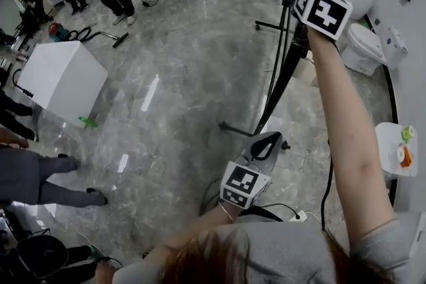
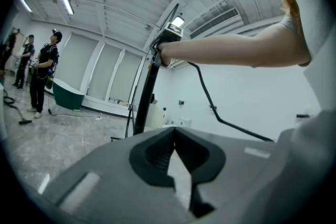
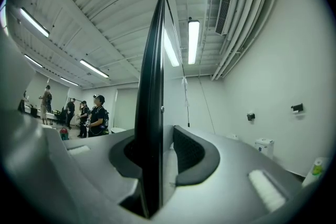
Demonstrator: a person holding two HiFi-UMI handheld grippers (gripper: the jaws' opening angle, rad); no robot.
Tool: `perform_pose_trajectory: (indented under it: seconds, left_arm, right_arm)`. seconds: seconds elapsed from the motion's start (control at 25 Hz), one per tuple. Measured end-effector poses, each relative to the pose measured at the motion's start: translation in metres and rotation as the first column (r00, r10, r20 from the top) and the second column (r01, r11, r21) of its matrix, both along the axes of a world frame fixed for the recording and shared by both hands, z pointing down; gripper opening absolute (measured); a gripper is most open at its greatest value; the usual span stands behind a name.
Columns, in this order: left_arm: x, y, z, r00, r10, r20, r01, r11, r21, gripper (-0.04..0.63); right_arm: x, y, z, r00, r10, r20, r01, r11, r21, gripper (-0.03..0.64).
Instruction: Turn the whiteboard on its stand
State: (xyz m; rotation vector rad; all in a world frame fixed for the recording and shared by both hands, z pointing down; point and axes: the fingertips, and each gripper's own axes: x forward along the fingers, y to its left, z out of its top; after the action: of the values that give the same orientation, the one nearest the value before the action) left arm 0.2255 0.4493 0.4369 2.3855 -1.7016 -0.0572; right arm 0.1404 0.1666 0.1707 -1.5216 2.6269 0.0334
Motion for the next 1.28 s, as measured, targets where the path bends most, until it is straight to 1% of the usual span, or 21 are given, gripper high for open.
perform_pose_trajectory:
  seconds: [0.12, 0.2, 0.36, 0.44, 0.52, 0.68, 0.84, 0.92, 1.08, 1.2, 1.28]
  left_arm:
    - [0.023, 0.011, -0.002, 1.000, 0.004, -0.012, -0.003, 1.000, 0.014, 0.002]
    - [0.029, 0.020, 0.003, 1.000, -0.010, -0.016, 0.010, 1.000, 0.011, 0.002]
    - [0.020, 0.040, 0.013, 0.996, -0.092, -0.004, 0.092, 0.996, 0.008, 0.002]
    - [0.016, 0.044, 0.008, 0.992, -0.129, -0.002, 0.129, 0.992, 0.009, 0.002]
    - [0.019, 0.042, -0.004, 0.990, -0.140, -0.001, 0.140, 0.990, 0.018, 0.002]
    - [0.040, 0.050, -0.022, 0.994, -0.112, 0.006, 0.112, 0.993, 0.048, 0.002]
    - [0.047, 0.096, -0.014, 0.998, -0.061, 0.015, 0.060, 0.997, 0.048, 0.002]
    - [0.035, 0.116, -0.015, 0.998, -0.057, 0.014, 0.056, 0.997, 0.046, 0.002]
    - [0.007, 0.143, -0.010, 0.998, -0.064, -0.010, 0.064, 0.998, 0.027, 0.002]
    - [-0.001, 0.151, -0.006, 0.999, -0.051, -0.002, 0.051, 0.998, 0.029, 0.002]
    - [-0.007, 0.152, -0.009, 0.998, -0.056, 0.009, 0.056, 0.998, 0.037, 0.002]
  right_arm:
    - [0.013, 0.006, -0.001, 1.000, 0.019, -0.008, -0.019, 1.000, 0.004, 0.091]
    - [0.019, 0.012, 0.000, 1.000, 0.029, -0.009, -0.028, 1.000, 0.006, 0.091]
    - [0.019, 0.025, 0.010, 1.000, 0.020, 0.008, -0.020, 1.000, 0.003, 0.097]
    - [0.018, 0.027, 0.008, 1.000, 0.012, 0.012, -0.012, 1.000, 0.001, 0.097]
    - [0.022, 0.028, 0.001, 1.000, 0.011, 0.009, -0.011, 1.000, 0.000, 0.095]
    - [0.049, 0.043, -0.004, 0.999, 0.032, 0.006, -0.032, 0.999, -0.005, 0.097]
    - [0.075, 0.085, 0.003, 0.997, 0.071, 0.019, -0.071, 0.997, -0.010, 0.095]
    - [0.070, 0.102, 0.001, 0.997, 0.077, 0.020, -0.077, 0.997, -0.010, 0.095]
    - [0.043, 0.130, -0.001, 0.999, 0.053, 0.014, -0.053, 0.999, -0.009, 0.095]
    - [0.031, 0.145, 0.000, 1.000, 0.008, 0.005, -0.008, 1.000, -0.005, 0.101]
    - [0.025, 0.151, -0.002, 0.999, -0.039, -0.013, 0.039, 0.999, 0.015, 0.119]
